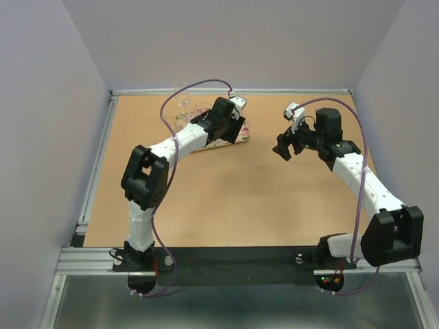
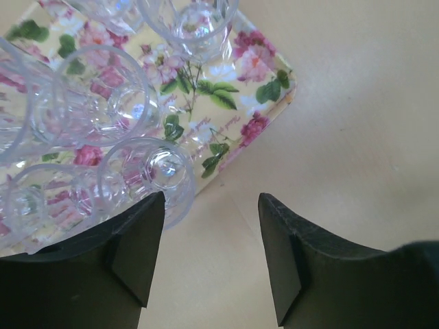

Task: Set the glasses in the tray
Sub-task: Place the glass into the tray, then grab a glass with a robot arm

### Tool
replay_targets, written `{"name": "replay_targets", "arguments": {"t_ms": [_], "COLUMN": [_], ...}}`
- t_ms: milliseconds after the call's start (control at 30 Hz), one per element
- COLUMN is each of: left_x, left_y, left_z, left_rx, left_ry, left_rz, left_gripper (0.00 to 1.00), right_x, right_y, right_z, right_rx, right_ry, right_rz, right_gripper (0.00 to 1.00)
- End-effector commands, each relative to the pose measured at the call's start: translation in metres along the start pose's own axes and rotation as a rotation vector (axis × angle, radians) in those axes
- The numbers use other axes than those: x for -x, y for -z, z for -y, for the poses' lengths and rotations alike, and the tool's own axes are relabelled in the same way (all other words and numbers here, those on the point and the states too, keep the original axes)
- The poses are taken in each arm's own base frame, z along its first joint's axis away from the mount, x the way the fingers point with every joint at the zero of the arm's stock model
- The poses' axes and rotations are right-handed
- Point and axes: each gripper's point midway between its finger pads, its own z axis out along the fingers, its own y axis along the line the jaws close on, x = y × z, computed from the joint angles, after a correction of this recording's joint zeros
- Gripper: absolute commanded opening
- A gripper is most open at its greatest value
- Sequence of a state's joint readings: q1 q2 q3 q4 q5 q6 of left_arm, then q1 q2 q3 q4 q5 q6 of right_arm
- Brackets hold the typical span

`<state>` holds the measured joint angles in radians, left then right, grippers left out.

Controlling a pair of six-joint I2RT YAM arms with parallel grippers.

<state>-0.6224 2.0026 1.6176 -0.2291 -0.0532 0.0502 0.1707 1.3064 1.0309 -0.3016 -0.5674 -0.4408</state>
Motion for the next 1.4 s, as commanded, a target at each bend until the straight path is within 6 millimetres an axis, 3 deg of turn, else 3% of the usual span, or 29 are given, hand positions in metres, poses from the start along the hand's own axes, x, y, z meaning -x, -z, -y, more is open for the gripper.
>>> {"name": "replay_targets", "arguments": {"t_ms": [0, 67, 100, 133, 200, 233, 300, 367, 400, 433, 467, 533, 600, 633, 667, 767, 800, 867, 900, 967, 1067, 1367], "left_x": [0.070, 0.073, 0.081, 0.074, 0.079, 0.069, 0.072, 0.056, 0.060, 0.046, 0.048, 0.031, 0.026, 0.011, 0.011, -0.010, -0.012, -0.028, -0.026, -0.036, -0.040, -0.036], "left_y": [0.080, 0.093, 0.110, 0.114, 0.136, 0.137, 0.161, 0.167, 0.185, 0.185, 0.204, 0.211, 0.234, 0.232, 0.248, 0.253, 0.264, 0.262, 0.272, 0.272, 0.277, 0.283], "left_z": [0.002, 0.001, -0.001, -0.002, -0.006, -0.008, -0.015, -0.024, -0.031, -0.036, -0.046, -0.053, -0.064, -0.067, -0.074, -0.085, -0.092, -0.098, -0.103, -0.107, -0.108, -0.106], "left_rx": [-0.036, -0.042, -0.041, -0.039, -0.028, -0.022, 0.001, 0.031, 0.061, 0.082, 0.123, 0.162, 0.211, 0.229, 0.263, 0.318, 0.354, 0.389, 0.420, 0.444, 0.442, 0.424], "left_ry": [0.016, 0.016, 0.017, 0.014, 0.014, 0.013, 0.020, 0.024, 0.036, 0.038, 0.056, 0.068, 0.094, 0.096, 0.112, 0.122, 0.135, 0.140, 0.165, 0.195, 0.209, 0.225], "left_rz": [0.246, 0.277, 0.318, 0.312, 0.358, 0.347, 0.396, 0.388, 0.429, 0.412, 0.454, 0.448, 0.499, 0.482, 0.522, 0.522, 0.547, 0.530, 0.573, 0.576, 0.608, 0.647], "left_gripper": [0.69, 0.70, 0.71, 0.72, 0.72, 0.74, 0.75, 0.78, 0.79, 0.80, 0.81, 0.83, 0.86, 0.88, 0.90, 0.94, 0.94, 0.97, 0.97, 0.99, 0.99, 0.99], "right_x": [0.014, 0.012, 0.011, 0.011, 0.008, 0.008, 0.006, 0.005, 0.003, 0.000, 0.000, -0.003, -0.004, -0.002, -0.004, -0.003, -0.004, -0.006, -0.009, -0.012, -0.012, 0.010], "right_y": [0.011, 0.012, 0.012, 0.012, 0.013, 0.014, 0.015, 0.019, 0.021, 0.023, 0.025, 0.031, 0.036, 0.036, 0.044, 0.048, 0.050, 0.050, 0.050, 0.048, 0.049, 0.055], "right_z": [0.009, 0.013, 0.015, 0.016, 0.019, 0.021, 0.026, 0.033, 0.036, 0.042, 0.045, 0.055, 0.062, 0.061, 0.072, 0.079, 0.082, 0.085, 0.087, 0.088, 0.091, 0.132], "right_rx": [-0.054, -0.067, -0.071, -0.075, -0.086, -0.092, -0.105, -0.126, -0.137, -0.151, -0.160, -0.188, -0.205, -0.203, -0.231, -0.253, -0.265, -0.277, -0.284, -0.291, -0.308, -0.466], "right_ry": [0.039, 0.036, 0.034, 0.036, 0.030, 0.029, 0.021, 0.012, 0.005, -0.003, -0.007, -0.029, -0.055, -0.059, -0.080, -0.105, -0.113, -0.131, -0.141, -0.161, -0.183, -0.285], "right_rz": [0.060, 0.053, 0.049, 0.050, 0.043, 0.043, 0.040, 0.038, 0.035, 0.032, 0.033, 0.032, 0.037, 0.042, 0.045, 0.052, 0.050, 0.045, 0.038, 0.029, 0.028, 0.043], "right_gripper": [0.87, 0.87, 0.87, 0.87, 0.87, 0.87, 0.87, 0.87, 0.87, 0.88, 0.88, 0.88, 0.88, 0.88, 0.88, 0.87, 0.88, 0.88, 0.88, 0.88, 0.88, 0.93]}}
